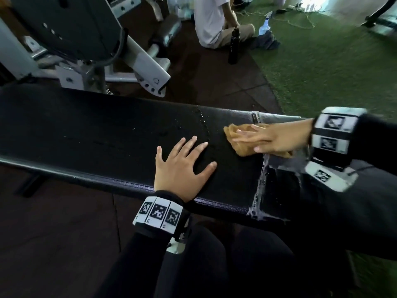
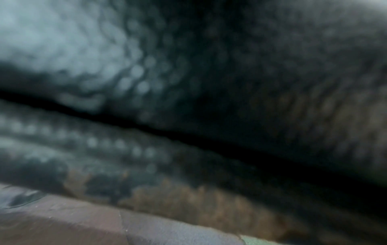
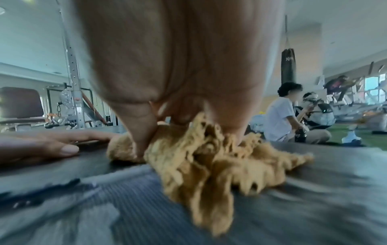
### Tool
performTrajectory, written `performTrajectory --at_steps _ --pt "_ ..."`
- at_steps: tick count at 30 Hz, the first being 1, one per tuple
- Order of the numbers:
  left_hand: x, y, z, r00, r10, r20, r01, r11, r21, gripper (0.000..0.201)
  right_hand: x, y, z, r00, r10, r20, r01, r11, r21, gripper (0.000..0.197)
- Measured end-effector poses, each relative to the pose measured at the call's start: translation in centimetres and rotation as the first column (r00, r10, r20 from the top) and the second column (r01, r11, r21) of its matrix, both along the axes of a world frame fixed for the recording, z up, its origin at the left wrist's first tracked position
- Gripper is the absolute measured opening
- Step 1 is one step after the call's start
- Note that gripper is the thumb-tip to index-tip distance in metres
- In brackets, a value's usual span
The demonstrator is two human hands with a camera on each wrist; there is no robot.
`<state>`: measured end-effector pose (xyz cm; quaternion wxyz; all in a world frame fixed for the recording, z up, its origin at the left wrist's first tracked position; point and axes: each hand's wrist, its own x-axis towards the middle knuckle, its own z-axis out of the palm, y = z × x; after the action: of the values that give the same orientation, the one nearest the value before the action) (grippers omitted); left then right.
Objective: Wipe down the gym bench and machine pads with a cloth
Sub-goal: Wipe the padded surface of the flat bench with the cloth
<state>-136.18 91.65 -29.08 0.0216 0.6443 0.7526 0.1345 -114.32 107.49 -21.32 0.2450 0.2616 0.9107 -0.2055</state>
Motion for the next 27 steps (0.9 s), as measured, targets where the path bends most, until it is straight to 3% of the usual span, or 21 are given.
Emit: performTrajectory --at_steps 2,4,9,15,18,23,27 --pt "0.0 0.1 -0.1 1.000 -0.005 0.013 0.005 1.000 0.008 0.066 2.7 -0.1 0.9 1.000 -0.016 0.023 0.017 0.998 -0.061 0.059" --pt "0.0 0.1 -0.1 1.000 -0.002 0.019 0.002 1.000 0.018 0.065 4.6 0.4 2.0 0.988 -0.139 0.065 0.143 0.987 -0.067 0.060" --pt "0.1 0.2 0.0 1.000 0.006 0.008 -0.006 1.000 0.013 0.065 3.2 4.0 2.4 0.896 -0.434 0.090 0.430 0.900 0.066 0.055" --pt "0.1 0.1 0.1 1.000 0.010 0.023 -0.011 1.000 0.016 0.064 -2.9 4.0 1.6 0.929 -0.358 0.093 0.321 0.906 0.276 0.055" --pt "0.0 0.1 0.1 1.000 0.005 0.023 -0.006 1.000 0.013 0.065 -3.6 2.1 1.3 0.958 -0.256 0.129 0.220 0.946 0.238 0.061" --pt "-0.3 -0.2 0.1 0.999 -0.022 0.040 0.022 1.000 0.003 0.065 -0.8 -2.8 1.6 0.980 -0.137 0.144 0.107 0.974 0.199 0.062" --pt "-0.9 -0.5 0.5 0.995 -0.082 0.064 0.084 0.996 -0.024 0.062 3.5 -7.3 1.4 0.983 -0.150 0.108 0.137 0.984 0.115 0.060"
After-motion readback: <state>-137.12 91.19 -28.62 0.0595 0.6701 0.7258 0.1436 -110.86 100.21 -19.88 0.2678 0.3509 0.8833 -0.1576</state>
